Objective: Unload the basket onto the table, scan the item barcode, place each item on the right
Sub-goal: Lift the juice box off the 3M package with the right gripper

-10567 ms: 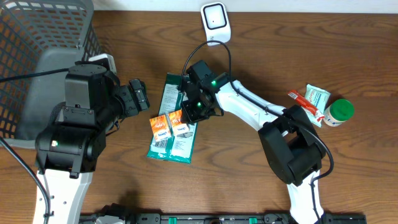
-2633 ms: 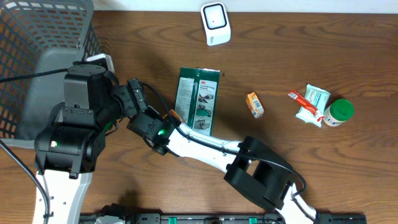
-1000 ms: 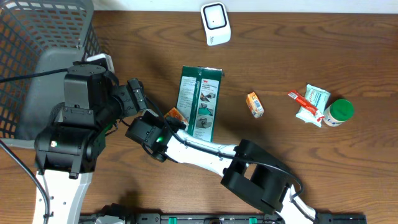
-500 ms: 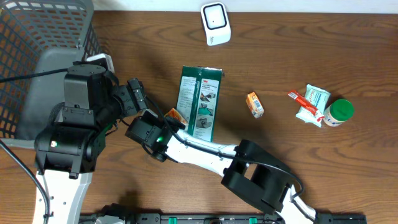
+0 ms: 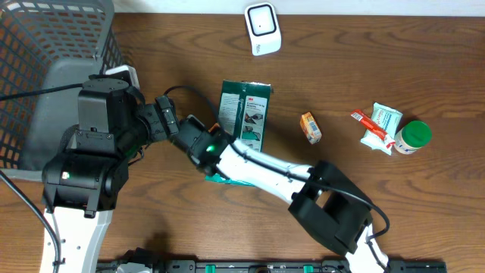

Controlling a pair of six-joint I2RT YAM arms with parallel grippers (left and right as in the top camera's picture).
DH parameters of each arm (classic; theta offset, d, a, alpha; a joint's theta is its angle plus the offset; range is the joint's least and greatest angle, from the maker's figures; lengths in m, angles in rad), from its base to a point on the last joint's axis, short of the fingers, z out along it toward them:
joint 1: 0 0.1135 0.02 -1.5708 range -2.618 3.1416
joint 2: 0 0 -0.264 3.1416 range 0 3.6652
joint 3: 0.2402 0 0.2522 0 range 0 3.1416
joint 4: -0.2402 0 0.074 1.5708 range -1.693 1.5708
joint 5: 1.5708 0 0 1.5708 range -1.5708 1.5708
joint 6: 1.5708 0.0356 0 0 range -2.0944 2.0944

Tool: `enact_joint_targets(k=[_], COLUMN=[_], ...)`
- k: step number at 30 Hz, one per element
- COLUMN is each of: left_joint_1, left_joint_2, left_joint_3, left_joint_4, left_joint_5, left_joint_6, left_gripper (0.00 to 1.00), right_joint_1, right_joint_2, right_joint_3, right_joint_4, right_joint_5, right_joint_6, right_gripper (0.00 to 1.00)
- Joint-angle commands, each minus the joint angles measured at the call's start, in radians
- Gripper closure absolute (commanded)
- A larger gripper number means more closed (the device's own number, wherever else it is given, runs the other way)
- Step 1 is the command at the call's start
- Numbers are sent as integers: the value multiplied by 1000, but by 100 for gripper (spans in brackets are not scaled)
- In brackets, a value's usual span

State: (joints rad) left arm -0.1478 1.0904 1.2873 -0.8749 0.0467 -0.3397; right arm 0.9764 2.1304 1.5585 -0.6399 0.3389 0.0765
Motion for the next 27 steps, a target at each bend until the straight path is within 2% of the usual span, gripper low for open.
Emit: enact_joint_targets(k=[1, 10, 16, 17, 19, 21, 27], left_joint_1=[-1, -1, -1, -1, -1, -1, -1], left_joint_2=[0, 0, 0, 0, 0, 0, 0], left_joint_3=[11, 11, 11, 11, 11, 11, 11], left_joint_4=[1, 1, 1, 1, 1, 1, 1], left_joint_5=[5, 5, 5, 5, 5, 5, 5], left_joint_6=[2, 2, 2, 2, 2, 2, 2], left_gripper=[10, 10, 10, 10, 10, 10, 10], right_joint_1=[-37, -136, -158, -153, -138, -116, -63], right_joint_2=[-31, -121, -161, -160, -153, -145, -94], right_joint_3=[-8, -8, -8, -9, -9, -9, -9], right_joint_4=[0, -6, -48, -54, -61, -63, -52], right_joint_5=[-114, -305, -318, -319, -314, -286, -123], right_joint_6=[37, 87, 73, 63, 23, -24, -124], right_gripper=[99, 99, 98, 94, 76, 62, 63])
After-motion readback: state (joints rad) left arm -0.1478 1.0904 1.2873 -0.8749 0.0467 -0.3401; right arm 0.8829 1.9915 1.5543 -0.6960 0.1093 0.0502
